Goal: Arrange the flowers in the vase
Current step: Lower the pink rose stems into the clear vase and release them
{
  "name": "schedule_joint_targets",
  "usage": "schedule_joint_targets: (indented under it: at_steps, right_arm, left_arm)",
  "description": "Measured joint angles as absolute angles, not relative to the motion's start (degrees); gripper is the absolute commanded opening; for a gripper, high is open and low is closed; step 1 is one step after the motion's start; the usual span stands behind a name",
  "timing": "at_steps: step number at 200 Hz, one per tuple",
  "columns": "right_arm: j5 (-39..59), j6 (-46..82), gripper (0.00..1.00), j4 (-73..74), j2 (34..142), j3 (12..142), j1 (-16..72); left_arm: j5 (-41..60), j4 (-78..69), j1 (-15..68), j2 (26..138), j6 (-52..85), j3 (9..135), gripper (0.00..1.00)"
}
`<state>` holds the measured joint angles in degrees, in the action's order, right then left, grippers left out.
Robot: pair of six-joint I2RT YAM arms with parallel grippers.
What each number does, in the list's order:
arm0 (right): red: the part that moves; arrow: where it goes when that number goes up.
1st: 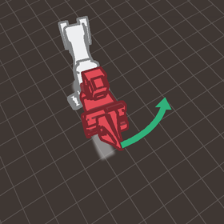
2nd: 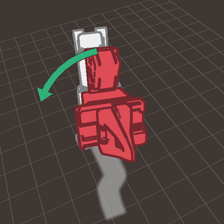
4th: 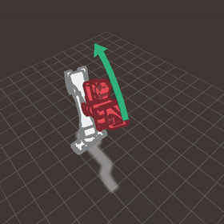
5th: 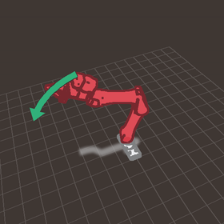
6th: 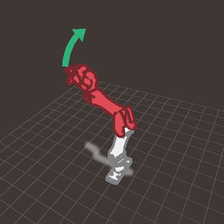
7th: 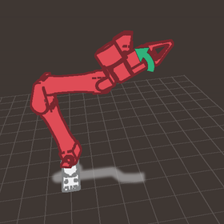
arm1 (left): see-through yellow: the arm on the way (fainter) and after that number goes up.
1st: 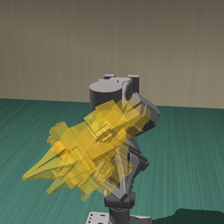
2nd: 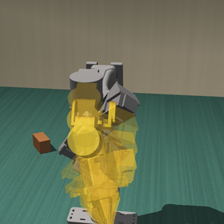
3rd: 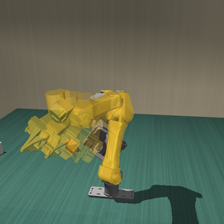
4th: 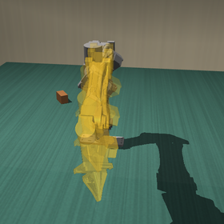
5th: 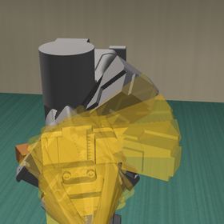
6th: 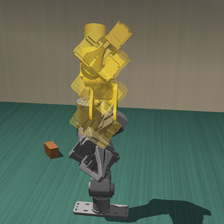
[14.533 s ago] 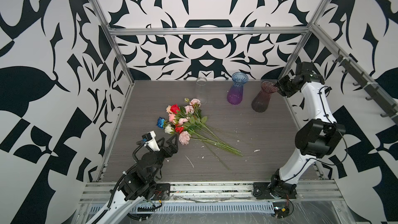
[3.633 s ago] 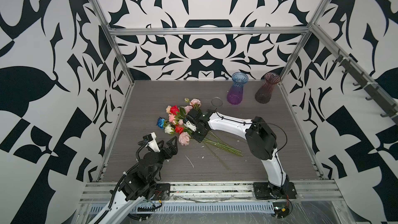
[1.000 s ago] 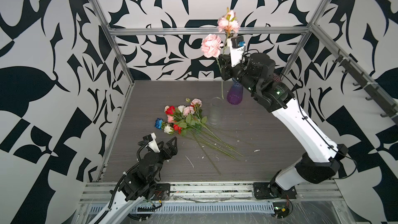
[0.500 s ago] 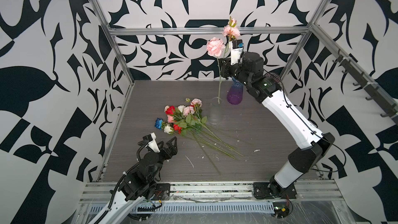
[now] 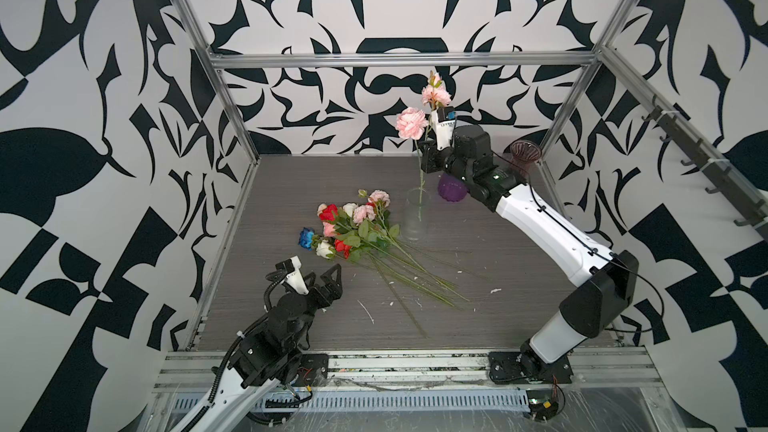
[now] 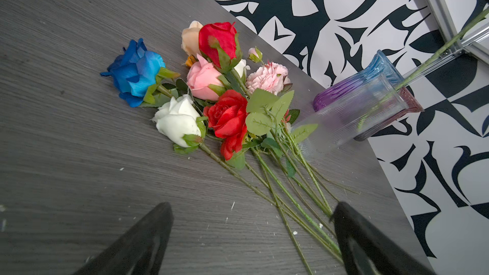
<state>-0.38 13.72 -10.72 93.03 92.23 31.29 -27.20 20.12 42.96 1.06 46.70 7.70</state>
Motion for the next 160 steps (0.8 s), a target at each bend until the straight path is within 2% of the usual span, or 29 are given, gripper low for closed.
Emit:
schedule_joint_targets:
  at_steps: [4,9,25,79,121,160]
  right_arm:
    - [-0.4,13.7,0.68,-10.9,93.0,92.1,31.3]
    - [-0.4,13.7,0.74,-11.0,93.0,92.1,31.3]
    - [-0.2,13.7,0.79,-12.8,93.0,92.5,31.3]
    - [0.5,13.6,0.79,-18.7,91.8,93.8,31.3]
    - [1.8,14.1,0.78,-20.1,82.4,87.1,31.3]
    - [4.9,15.7,0.66,-21.0,70.0,75.9,31.3]
  left_arm:
    - [-27.2,20.1,43.0,1.1,46.7,7.7,0.99]
    - [-27.2,20.1,43.0,1.1,46.7,7.7,0.99]
    - [-27.2,20.3,43.0,1.1,46.7,7.7,0.99]
    - [-27.2,20.5,43.0,1.1,46.7,7.7,0.99]
    - [-27.3,20.7,43.0,1.1,47.2,7.7,0.99]
    - [-26.6,19.9,42.9,1.3,48.0,7.9,0.99]
